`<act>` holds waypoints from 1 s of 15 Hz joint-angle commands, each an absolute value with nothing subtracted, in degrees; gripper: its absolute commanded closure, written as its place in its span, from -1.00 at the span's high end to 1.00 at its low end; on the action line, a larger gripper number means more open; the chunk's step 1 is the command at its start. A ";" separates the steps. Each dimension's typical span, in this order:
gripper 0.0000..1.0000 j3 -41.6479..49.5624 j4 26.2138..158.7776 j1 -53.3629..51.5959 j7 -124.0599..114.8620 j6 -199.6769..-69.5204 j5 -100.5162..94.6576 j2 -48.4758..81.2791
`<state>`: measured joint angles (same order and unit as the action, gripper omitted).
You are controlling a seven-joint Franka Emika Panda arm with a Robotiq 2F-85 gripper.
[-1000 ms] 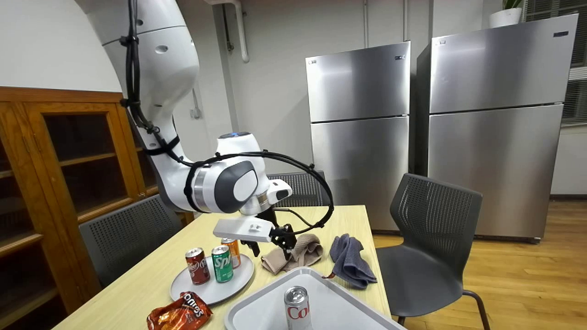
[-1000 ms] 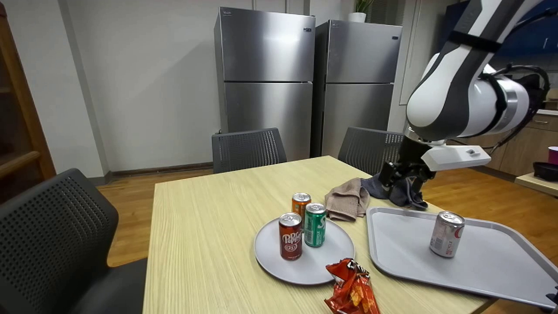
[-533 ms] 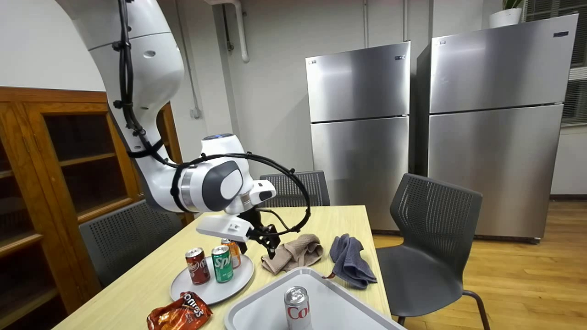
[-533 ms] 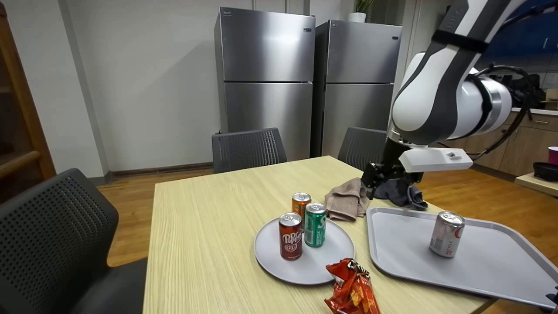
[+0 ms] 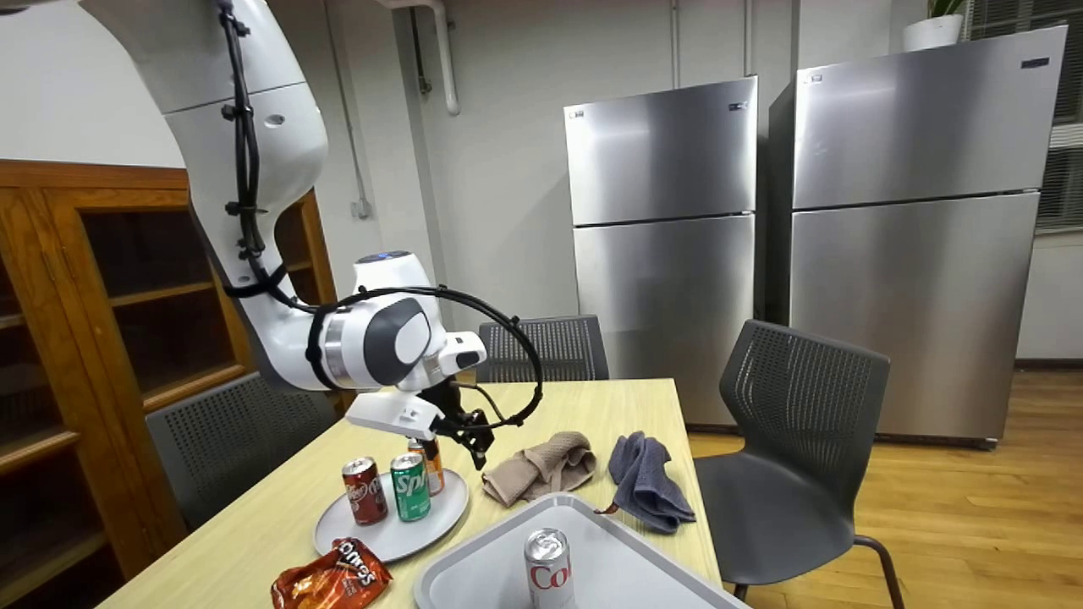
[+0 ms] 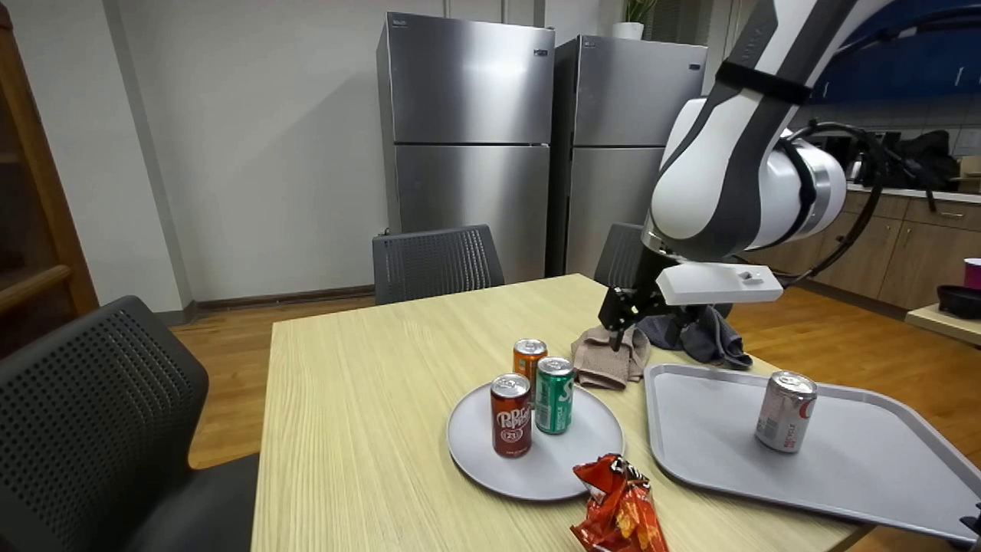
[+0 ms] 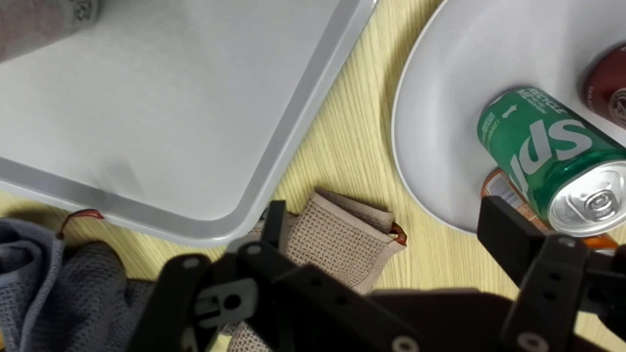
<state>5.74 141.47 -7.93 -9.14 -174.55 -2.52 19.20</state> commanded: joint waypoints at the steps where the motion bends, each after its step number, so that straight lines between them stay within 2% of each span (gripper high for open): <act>1: 1.00 6.42 136.53 -10.05 -10.85 -171.25 -2.28 21.67; 15: 1.00 1.48 125.01 -11.57 -12.23 -166.09 0.65 28.97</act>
